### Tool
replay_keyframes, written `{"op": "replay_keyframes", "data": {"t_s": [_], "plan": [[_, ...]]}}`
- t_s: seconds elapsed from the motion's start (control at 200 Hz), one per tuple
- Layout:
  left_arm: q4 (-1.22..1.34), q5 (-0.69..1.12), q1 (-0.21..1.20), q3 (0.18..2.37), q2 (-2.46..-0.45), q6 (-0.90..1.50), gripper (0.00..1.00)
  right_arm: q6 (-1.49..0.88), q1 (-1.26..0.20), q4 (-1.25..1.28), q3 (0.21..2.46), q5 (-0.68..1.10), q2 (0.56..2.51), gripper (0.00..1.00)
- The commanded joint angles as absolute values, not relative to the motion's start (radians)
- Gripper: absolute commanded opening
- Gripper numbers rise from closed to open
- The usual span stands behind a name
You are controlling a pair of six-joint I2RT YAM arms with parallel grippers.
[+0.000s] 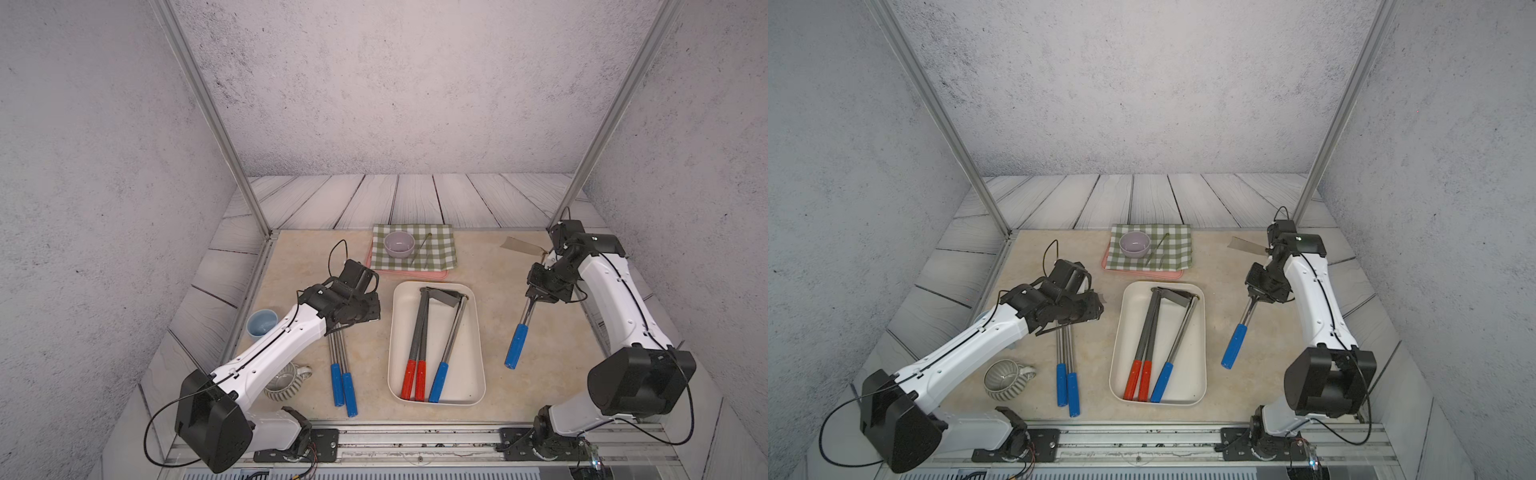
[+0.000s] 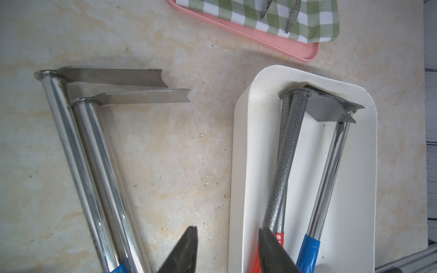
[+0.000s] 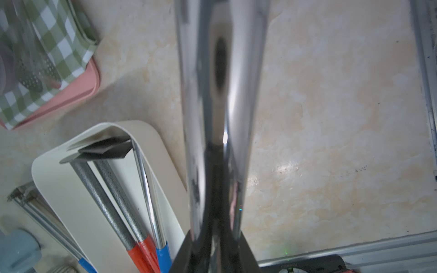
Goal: Put the small hoe into the storage box
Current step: Pick up the hoe from the center of the board, then place the hoe in the storage box.
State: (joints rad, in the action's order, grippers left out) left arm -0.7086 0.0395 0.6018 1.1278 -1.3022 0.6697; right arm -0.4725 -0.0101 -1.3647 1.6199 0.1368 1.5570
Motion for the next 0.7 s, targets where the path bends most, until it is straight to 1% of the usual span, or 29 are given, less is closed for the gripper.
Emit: {"op": "replay_keyframes", "data": {"t_s": [0.0, 0.25, 0.691], "plan": [[-0.731, 0.019, 0.586, 1.117, -1.266, 0.661, 0.46, -0.506, -0.114, -1.509, 1.704, 0.117, 1.602, 0.2], [-0.738, 0.02, 0.568, 1.091, -1.226, 0.661, 0.46, -0.652, -0.294, -1.516, 1.756, 0.09, 1.664, 0.21], [-0.733, 0.035, 0.546, 1.063, -1.213, 0.656, 0.46, -0.749, -0.444, -1.495, 1.814, 0.048, 1.819, 0.2]]}}
